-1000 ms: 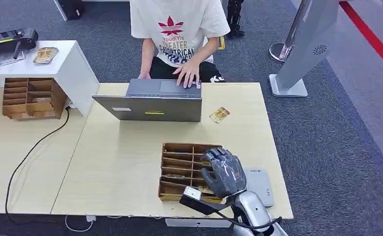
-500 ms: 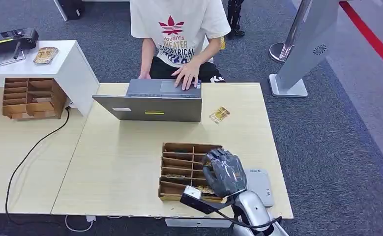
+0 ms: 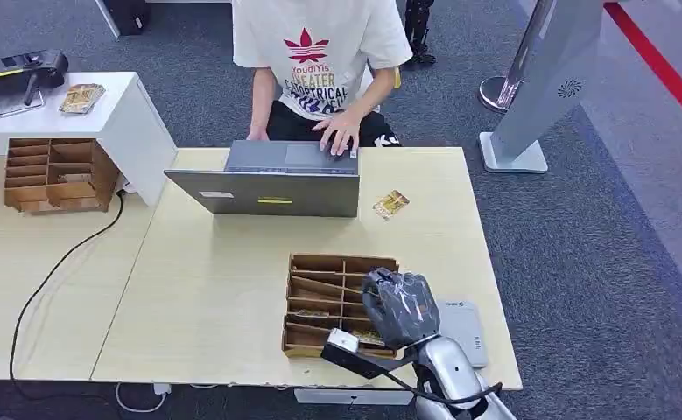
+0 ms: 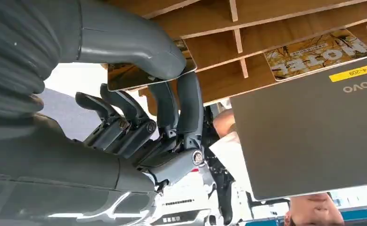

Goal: Pass the card to the sensor for recognition and then transmit it.

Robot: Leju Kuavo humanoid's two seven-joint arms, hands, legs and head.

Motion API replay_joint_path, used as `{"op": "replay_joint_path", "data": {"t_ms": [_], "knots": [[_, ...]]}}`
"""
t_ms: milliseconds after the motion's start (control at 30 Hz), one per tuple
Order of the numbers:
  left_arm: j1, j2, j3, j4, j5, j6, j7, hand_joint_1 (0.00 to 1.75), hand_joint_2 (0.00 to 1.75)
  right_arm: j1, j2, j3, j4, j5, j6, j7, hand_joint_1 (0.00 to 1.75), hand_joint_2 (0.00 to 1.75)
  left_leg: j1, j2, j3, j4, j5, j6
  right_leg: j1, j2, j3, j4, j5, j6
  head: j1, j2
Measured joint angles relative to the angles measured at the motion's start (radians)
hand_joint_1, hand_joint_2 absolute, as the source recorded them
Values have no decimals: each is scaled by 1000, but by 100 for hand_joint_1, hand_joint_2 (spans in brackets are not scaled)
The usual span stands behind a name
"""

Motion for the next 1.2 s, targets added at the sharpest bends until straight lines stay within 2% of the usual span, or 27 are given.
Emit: {"op": "replay_joint_path", "data": {"t_ms": [200, 700, 1200], "knots": [[0, 0, 5, 0, -1, 1, -2, 0, 0, -2, 0, -3, -1, -15, 3, -5, 175, 175, 0, 0, 0, 0, 0, 0, 0, 0, 0, 0, 0, 0, 0, 0], [0, 0, 13, 0, 0, 4, -9, 0, 0, 1, 0, -32, -68, -153, 23, -66, 175, 175, 0, 0, 0, 0, 0, 0, 0, 0, 0, 0, 0, 0, 0, 0], [0, 0, 26, 0, -7, 6, -14, 0, 0, 0, -5, -82, -211, -308, 48, -134, 175, 175, 0, 0, 0, 0, 0, 0, 0, 0, 0, 0, 0, 0, 0, 0]]}}
